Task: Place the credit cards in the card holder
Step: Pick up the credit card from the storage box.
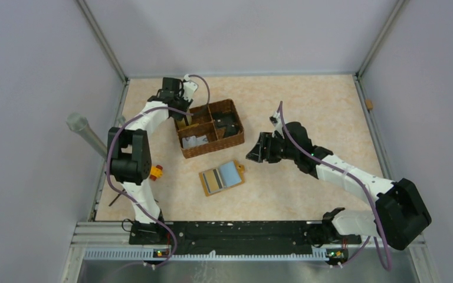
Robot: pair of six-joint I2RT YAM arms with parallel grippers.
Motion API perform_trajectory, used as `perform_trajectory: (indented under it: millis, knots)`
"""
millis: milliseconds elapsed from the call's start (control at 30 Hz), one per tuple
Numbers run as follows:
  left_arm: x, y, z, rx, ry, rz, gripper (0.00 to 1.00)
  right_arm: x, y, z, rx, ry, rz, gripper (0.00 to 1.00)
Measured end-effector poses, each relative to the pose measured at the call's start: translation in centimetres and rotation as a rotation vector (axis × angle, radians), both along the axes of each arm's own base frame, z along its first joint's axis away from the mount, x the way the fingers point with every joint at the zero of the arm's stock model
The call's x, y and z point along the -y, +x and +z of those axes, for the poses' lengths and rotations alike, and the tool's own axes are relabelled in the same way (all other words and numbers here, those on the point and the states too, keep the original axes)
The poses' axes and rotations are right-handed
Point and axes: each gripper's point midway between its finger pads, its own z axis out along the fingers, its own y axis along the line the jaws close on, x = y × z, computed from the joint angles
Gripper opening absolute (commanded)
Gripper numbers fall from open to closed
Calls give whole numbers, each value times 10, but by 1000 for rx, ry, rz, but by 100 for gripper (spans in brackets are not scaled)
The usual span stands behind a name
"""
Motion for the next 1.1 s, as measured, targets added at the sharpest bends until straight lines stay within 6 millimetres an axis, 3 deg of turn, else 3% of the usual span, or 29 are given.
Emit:
perform_trajectory:
  millis: [233,467,600,1100]
  knots:
    - [-4,0,2,5,29,14,37,0,0,0,-2,2,-1,59]
    - [-9,0,3,10,54,35,52,-1,-1,0,-6,6,0,59]
    - [-14,0,3,15,74,54,54,-1,-1,1,-6,6,0,59]
    - [-27,-3,11,49,127,103,40,-1,-1,1,-8,7,-1,59]
